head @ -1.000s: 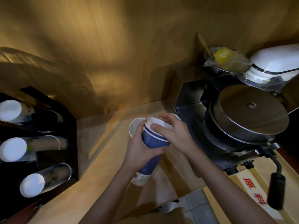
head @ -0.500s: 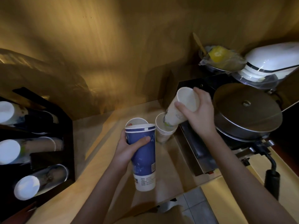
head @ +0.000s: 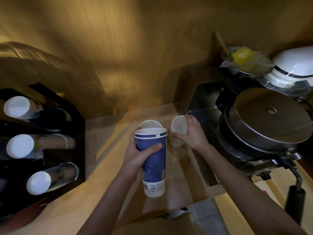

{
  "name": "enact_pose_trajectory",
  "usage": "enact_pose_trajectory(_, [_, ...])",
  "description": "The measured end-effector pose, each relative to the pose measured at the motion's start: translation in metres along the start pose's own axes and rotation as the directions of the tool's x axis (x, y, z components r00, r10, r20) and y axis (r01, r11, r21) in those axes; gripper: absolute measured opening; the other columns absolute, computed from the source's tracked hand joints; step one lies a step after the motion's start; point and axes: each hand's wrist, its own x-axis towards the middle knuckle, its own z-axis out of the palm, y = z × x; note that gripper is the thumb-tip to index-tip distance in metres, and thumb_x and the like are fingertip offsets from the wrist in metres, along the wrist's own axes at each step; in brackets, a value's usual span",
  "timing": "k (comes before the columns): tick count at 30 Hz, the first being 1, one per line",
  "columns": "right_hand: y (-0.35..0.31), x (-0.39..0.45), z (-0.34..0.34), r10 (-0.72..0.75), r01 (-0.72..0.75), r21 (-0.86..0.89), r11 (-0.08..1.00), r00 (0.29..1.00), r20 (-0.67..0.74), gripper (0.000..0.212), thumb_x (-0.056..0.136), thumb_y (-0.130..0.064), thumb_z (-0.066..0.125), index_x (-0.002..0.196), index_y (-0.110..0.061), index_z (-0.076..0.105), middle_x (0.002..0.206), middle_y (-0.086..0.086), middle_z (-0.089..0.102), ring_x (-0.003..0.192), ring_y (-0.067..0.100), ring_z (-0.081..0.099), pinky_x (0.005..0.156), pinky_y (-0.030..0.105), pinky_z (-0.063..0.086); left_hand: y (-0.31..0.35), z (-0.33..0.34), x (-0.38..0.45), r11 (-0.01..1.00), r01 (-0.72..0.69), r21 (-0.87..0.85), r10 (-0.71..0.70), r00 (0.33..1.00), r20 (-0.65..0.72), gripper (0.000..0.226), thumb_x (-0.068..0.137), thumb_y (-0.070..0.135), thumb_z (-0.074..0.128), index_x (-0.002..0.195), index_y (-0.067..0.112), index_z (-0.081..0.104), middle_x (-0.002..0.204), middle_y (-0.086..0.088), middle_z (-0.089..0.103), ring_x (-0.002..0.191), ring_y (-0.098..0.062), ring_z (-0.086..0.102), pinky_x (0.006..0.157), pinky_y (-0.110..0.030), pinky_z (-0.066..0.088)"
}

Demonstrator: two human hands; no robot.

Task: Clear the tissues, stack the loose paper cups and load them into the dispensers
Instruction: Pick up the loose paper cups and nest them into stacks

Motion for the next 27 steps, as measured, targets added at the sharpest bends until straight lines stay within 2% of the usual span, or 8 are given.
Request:
enact_pose_trajectory(6, [-0.007, 0.001, -0.011, -0.016, 0.019, -0.049, 0.999, 0.998, 0.066, 0.09, 0.077, -0.06, 0.058, 0.145, -0.014, 0.021, 0.155, 0.009, 0.023, 0.143, 0.026, 0.019, 0.117, 0.047, 0.021, -0.001, -0.006, -0.002, 0.998, -0.057, 0.016, 0.058, 0.998, -0.037, 0.081, 0.069, 0.007, 0.076, 0.136, 0.024, 0.033, 0.115, 0.002, 0.059, 0.099, -0.01, 0.061, 0.072, -0.022, 0.056])
enact_pose_trajectory(9, [-0.037, -0.012, -0.024, -0.023, 0.012, 0.224, 0.975, 0.999, 0.046, 0.075, 0.084, -0.056, 0.05, 0.145, -0.021, 0.024, 0.156, 0.004, 0.022, 0.143, 0.023, 0.02, 0.115, 0.043, 0.024, -0.003, -0.007, -0.002, 0.986, -0.123, 0.113, 0.127, 0.992, -0.025, 0.085, 0.065, 0.011, 0.08, 0.134, 0.027, 0.032, 0.109, 0.014, 0.057, 0.097, -0.003, 0.059, 0.067, -0.011, 0.054])
enact_pose_trajectory(12, [-0.07, -0.038, -0.035, -0.153, -0.024, 0.608, 0.794, 0.959, 0.238, 0.07, 0.079, -0.049, 0.06, 0.139, -0.026, 0.034, 0.136, -0.005, 0.044, 0.128, 0.014, 0.043, 0.093, 0.019, 0.041, -0.005, -0.004, -0.005, 0.951, -0.204, 0.232, 0.207, 0.978, 0.012, 0.097, 0.054, 0.024, 0.087, 0.13, 0.039, 0.028, 0.112, 0.022, 0.054, 0.1, 0.006, 0.058, 0.074, -0.006, 0.05])
enact_pose_trajectory(13, [-0.077, -0.047, -0.035, -0.215, -0.026, 0.636, 0.771, 0.929, 0.3, 0.071, 0.076, -0.048, 0.064, 0.138, -0.027, 0.035, 0.13, -0.009, 0.046, 0.121, 0.008, 0.047, 0.087, 0.013, 0.041, -0.004, -0.002, -0.007, 0.937, -0.223, 0.267, 0.224, 0.974, 0.028, 0.097, 0.054, 0.025, 0.087, 0.129, 0.041, 0.027, 0.111, 0.024, 0.054, 0.099, 0.011, 0.057, 0.075, -0.005, 0.048])
enact_pose_trajectory(15, [-0.083, -0.056, -0.031, -0.285, 0.022, 0.614, 0.789, 0.898, 0.335, 0.072, 0.073, -0.042, 0.07, 0.135, -0.029, 0.036, 0.124, -0.012, 0.051, 0.111, 0.002, 0.052, 0.084, 0.015, 0.045, -0.002, 0.0, -0.009, 0.923, -0.246, 0.296, 0.242, 0.969, 0.052, 0.091, 0.058, 0.019, 0.086, 0.126, 0.042, 0.03, 0.109, 0.025, 0.054, 0.095, 0.016, 0.056, 0.072, -0.004, 0.047])
enact_pose_trajectory(19, [-0.083, -0.057, -0.025, -0.23, 0.0, 0.65, 0.76, 0.935, 0.269, 0.083, 0.056, -0.048, 0.075, 0.129, -0.032, 0.04, 0.108, -0.008, 0.062, 0.106, 0.008, 0.058, 0.089, 0.025, 0.049, -0.004, -0.004, -0.009, 0.94, -0.21, 0.269, 0.196, 0.978, 0.076, 0.096, 0.049, 0.034, 0.084, 0.132, 0.034, 0.036, 0.113, 0.012, 0.062, 0.096, 0.003, 0.062, 0.076, -0.016, 0.054])
enact_pose_trajectory(23, [-0.084, -0.051, -0.027, -0.226, 0.004, 0.679, 0.734, 0.945, 0.238, 0.077, 0.058, -0.038, 0.074, 0.127, -0.029, 0.042, 0.104, -0.005, 0.063, 0.098, 0.005, 0.061, 0.08, 0.018, 0.049, 0.0, -0.008, -0.007, 0.959, -0.154, 0.238, 0.129, 0.985, 0.116, 0.079, 0.05, 0.03, 0.084, 0.121, 0.034, 0.048, 0.105, 0.008, 0.067, 0.09, -0.004, 0.066, 0.072, -0.022, 0.056])
enact_pose_trajectory(27, [-0.081, -0.039, -0.041, -0.198, -0.036, 0.783, 0.621, 0.959, 0.201, 0.065, 0.065, -0.028, 0.066, 0.126, -0.021, 0.045, 0.092, -0.008, 0.066, 0.077, -0.004, 0.066, 0.067, 0.01, 0.052, 0.001, -0.017, -0.008, 0.986, -0.029, 0.167, -0.008, 0.976, 0.219, 0.077, 0.05, 0.026, 0.083, 0.12, 0.024, 0.052, 0.107, 0.001, 0.07, 0.089, -0.01, 0.069, 0.066, -0.017, 0.054])
